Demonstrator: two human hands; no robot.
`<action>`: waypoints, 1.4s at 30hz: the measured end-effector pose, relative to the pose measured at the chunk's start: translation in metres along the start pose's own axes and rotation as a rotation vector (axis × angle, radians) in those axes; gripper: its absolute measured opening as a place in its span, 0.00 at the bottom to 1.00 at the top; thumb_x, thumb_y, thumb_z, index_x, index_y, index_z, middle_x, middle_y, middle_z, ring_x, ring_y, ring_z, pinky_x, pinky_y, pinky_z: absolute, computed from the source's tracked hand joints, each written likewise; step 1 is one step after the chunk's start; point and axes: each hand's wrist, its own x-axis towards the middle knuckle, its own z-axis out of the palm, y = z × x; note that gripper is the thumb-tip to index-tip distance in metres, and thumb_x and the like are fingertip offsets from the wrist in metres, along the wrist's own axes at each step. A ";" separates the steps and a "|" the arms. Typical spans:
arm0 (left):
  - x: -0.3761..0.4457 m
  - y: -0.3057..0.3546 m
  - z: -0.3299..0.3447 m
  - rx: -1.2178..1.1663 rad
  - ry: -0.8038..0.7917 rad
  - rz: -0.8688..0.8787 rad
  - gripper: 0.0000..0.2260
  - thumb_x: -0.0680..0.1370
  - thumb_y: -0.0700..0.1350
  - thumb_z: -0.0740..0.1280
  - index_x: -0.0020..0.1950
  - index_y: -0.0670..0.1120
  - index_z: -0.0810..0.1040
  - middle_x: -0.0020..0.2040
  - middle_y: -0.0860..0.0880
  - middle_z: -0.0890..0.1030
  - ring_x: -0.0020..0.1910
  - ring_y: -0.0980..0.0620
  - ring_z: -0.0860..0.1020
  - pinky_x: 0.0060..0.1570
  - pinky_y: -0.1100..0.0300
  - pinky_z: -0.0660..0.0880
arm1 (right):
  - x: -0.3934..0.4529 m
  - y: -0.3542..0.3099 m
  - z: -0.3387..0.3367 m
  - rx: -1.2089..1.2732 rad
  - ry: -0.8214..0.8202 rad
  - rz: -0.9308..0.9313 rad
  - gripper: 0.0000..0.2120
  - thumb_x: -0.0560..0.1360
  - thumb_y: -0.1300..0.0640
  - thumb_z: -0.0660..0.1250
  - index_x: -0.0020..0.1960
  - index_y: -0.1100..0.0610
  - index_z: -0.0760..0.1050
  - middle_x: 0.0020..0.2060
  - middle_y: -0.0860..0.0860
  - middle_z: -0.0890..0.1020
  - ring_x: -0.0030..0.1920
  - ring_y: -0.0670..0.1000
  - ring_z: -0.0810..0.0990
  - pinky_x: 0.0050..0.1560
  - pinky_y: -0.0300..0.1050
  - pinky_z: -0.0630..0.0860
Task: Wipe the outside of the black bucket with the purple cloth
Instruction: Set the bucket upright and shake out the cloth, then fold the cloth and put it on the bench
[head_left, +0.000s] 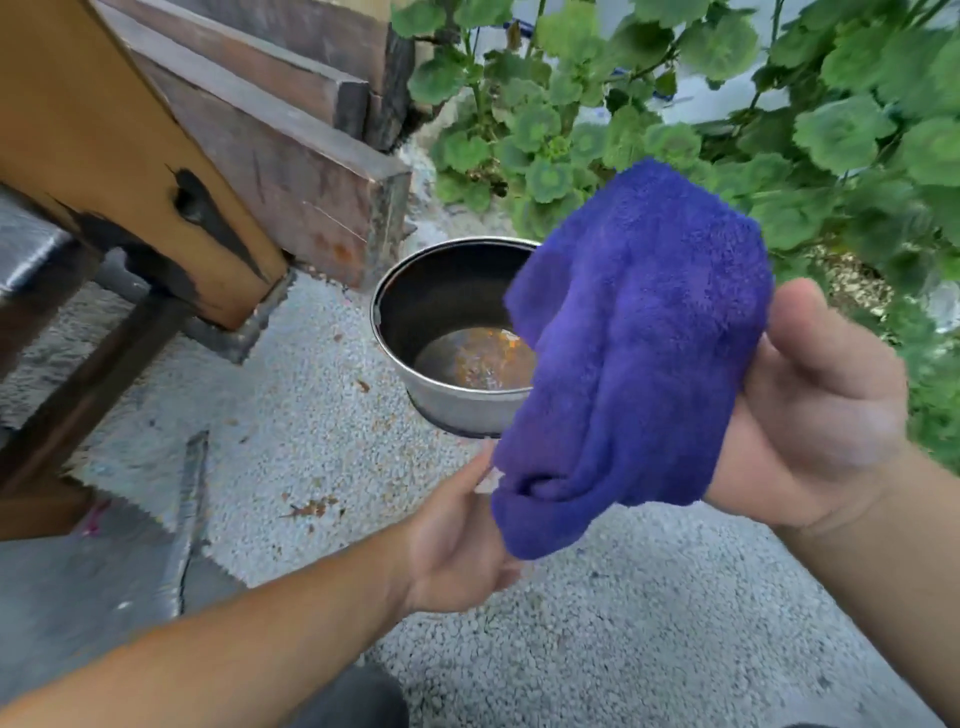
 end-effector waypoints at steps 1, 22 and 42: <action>0.000 0.006 0.004 -0.119 -0.095 0.070 0.27 0.79 0.64 0.56 0.51 0.44 0.85 0.51 0.45 0.85 0.49 0.47 0.82 0.45 0.57 0.75 | -0.006 0.002 0.003 -0.031 -0.040 -0.082 0.28 0.63 0.56 0.80 0.59 0.65 0.78 0.54 0.63 0.82 0.56 0.63 0.81 0.61 0.65 0.72; -0.311 0.089 0.174 0.144 0.233 0.609 0.10 0.66 0.34 0.71 0.32 0.45 0.74 0.45 0.36 0.72 0.45 0.43 0.74 0.49 0.49 0.71 | -0.111 -0.135 0.212 -0.673 0.641 0.018 0.11 0.74 0.57 0.67 0.53 0.60 0.83 0.49 0.59 0.86 0.48 0.54 0.85 0.43 0.44 0.81; -0.624 -0.023 0.387 1.334 1.402 0.823 0.08 0.72 0.38 0.74 0.33 0.43 0.79 0.44 0.46 0.76 0.49 0.45 0.75 0.52 0.52 0.70 | -0.233 -0.219 0.484 -2.289 0.125 0.120 0.12 0.74 0.50 0.72 0.36 0.55 0.79 0.47 0.48 0.77 0.52 0.53 0.76 0.50 0.45 0.71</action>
